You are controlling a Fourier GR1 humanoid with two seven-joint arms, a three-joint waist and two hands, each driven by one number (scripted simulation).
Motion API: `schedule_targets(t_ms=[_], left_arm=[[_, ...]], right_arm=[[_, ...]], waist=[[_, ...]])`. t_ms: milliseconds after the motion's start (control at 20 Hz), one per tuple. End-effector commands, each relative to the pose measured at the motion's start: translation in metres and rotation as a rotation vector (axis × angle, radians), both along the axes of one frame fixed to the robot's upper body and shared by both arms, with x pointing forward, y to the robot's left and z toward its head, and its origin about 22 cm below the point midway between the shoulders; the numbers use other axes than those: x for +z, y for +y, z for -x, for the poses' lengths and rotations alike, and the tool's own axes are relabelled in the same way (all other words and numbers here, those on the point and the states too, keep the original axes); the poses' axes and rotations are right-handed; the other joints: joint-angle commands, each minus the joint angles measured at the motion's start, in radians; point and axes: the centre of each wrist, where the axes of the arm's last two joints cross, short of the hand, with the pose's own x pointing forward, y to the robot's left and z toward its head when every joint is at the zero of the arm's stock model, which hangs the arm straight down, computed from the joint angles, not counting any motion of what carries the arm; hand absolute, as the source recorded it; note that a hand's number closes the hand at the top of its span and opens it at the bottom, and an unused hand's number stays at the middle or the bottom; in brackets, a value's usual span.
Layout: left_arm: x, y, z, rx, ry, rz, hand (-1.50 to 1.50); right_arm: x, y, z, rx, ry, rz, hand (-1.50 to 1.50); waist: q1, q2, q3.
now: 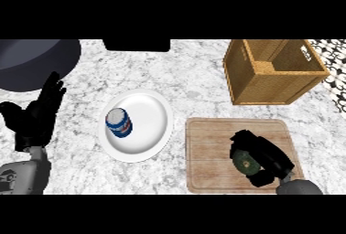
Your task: Pick the squash from the cutting board and place it in the basket
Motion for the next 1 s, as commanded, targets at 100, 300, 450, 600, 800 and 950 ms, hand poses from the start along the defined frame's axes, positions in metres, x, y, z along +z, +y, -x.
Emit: schedule_targets(t_ms=[100,300,450,600,800,950], left_arm=[[-0.001,-0.001,0.000,0.021,0.005,0.002,0.00],[0.001,0.014,0.006,0.030,0.004,0.001,0.00],[-0.010,-0.007,0.016,0.014,0.010,0.005,0.00],[0.004,0.008,-0.005,0.025,-0.010,-0.009,0.00],[0.002,-0.005,0.000,0.007,0.006,0.015,0.00],[-0.001,-0.022,-0.004,-0.024,-0.015,0.011,0.00]], right_arm=[[-0.036,0.054,0.053,0.036,0.116,-0.414,1.50],[-0.012,0.063,0.060,0.005,0.060,-0.616,1.50],[0.034,0.052,0.073,-0.006,0.031,-0.654,1.50],[0.093,0.044,0.086,-0.023,-0.064,-0.620,1.50],[0.146,0.034,0.102,-0.112,-0.090,-0.583,1.50],[0.162,0.047,0.088,-0.176,-0.081,-0.646,1.50]], waist=[[-0.018,0.033,0.060],[-0.012,0.030,0.057],[-0.006,0.029,0.056],[-0.020,0.034,0.054],[0.004,0.037,0.056],[0.015,0.039,0.057]])
